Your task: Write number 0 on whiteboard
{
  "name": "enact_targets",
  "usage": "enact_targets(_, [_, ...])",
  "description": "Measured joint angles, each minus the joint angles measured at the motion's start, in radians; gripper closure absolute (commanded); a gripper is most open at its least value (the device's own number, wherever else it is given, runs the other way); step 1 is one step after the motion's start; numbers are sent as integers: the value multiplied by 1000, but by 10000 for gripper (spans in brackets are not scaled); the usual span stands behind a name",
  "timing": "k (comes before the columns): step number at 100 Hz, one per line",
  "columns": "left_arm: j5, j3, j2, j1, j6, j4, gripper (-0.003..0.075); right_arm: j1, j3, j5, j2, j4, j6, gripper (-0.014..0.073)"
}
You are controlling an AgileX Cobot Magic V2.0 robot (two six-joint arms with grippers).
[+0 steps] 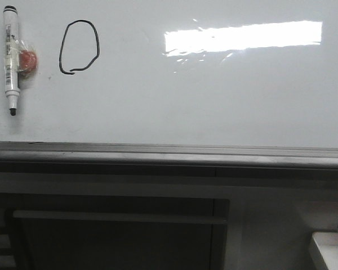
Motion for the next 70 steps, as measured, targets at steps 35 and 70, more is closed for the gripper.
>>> enact_targets(35, [0, 0, 0, 0, 0, 0, 741, 0, 0, 23, 0, 5, -24, 643])
enact_targets(70, [0, 0, 0, 0, 0, 0, 741, 0, 0, 23, 0, 5, -28, 644])
